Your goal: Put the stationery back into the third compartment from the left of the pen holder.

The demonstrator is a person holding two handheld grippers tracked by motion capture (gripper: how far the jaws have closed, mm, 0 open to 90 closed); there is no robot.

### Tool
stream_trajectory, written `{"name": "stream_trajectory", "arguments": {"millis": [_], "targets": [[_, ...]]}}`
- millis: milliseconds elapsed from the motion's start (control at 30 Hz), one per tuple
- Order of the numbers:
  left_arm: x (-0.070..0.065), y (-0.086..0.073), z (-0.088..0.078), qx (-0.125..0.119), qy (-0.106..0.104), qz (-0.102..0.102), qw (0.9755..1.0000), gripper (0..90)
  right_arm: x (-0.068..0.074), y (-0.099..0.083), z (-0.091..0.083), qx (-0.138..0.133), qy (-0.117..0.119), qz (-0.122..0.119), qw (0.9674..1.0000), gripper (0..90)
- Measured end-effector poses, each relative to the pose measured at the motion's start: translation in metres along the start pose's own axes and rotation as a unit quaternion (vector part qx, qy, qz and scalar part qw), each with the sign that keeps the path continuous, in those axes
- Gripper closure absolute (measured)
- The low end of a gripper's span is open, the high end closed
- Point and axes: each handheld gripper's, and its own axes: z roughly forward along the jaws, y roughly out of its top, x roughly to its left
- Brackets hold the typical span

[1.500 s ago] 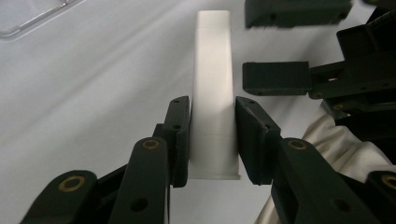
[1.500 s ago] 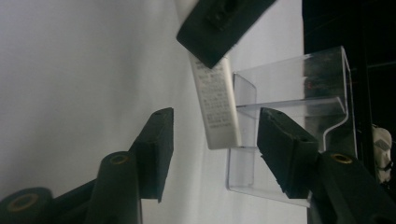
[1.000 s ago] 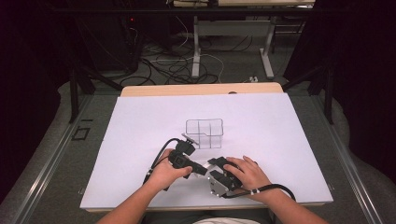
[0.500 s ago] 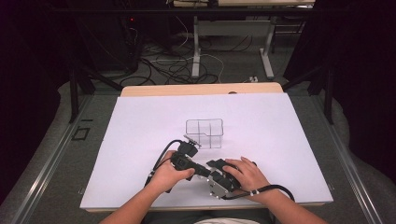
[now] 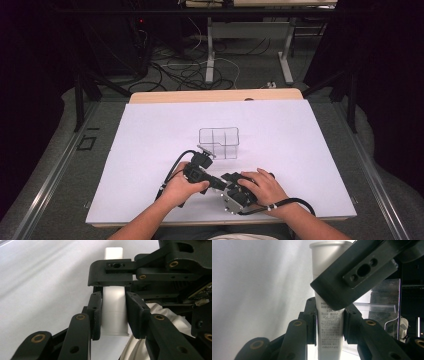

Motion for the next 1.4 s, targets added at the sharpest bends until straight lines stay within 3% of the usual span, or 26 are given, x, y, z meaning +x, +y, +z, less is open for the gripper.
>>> {"name": "stream_trajectory", "arguments": {"millis": [267,300,400,433,567,600,667,867,1200,1300,1400], "targets": [[0.001,-0.001,0.001,-0.004,0.0,-0.001,1.0,66.2,0.001,0.0,0.0,0.003,0.001,0.004,1.0,70.0],[0.001,-0.001,0.001,-0.006,0.001,0.0,1.0,65.4,0.001,-0.001,0.001,-0.003,-0.01,0.005,0.9999,70.0],[0.002,-0.001,0.001,-0.012,-0.003,-0.001,0.9999,60.0,0.001,-0.001,0.001,-0.001,-0.011,0.003,0.9999,70.0],[0.003,-0.001,0.001,-0.015,-0.007,-0.001,0.9999,57.8,0.0,-0.001,0.0,0.008,-0.001,0.002,1.0,70.0],[0.004,-0.002,-0.001,-0.032,-0.008,-0.004,0.9994,52.1,0.001,-0.003,0.003,-0.001,-0.006,0.007,1.0,70.0],[0.004,-0.002,-0.002,-0.037,-0.006,-0.005,0.9993,50.8,0.0,-0.003,0.002,0.011,0.004,0.003,0.9999,70.0],[0.005,-0.002,-0.004,-0.042,-0.001,-0.002,0.9991,49.4,0.002,-0.004,0.003,0.007,-0.006,0.007,0.9999,70.0],[0.01,-0.003,-0.013,-0.063,0.01,0.0,0.9979,46.4,0.001,-0.005,0.003,0.011,-0.007,0.008,0.9999,70.1],[0.023,-0.007,-0.027,-0.098,0.056,0.012,0.9935,41.1,0.002,-0.006,0.003,0.013,-0.008,0.01,0.9998,70.1],[0.027,-0.008,-0.028,-0.105,0.08,0.032,0.9907,39.3,0.001,-0.007,0.003,0.005,-0.008,0.009,0.9999,70.1],[0.031,-0.01,-0.03,-0.12,0.096,0.035,0.9875,38.0,0.0,-0.007,0.002,0.011,-0.007,0.012,0.9999,70.0]]}}
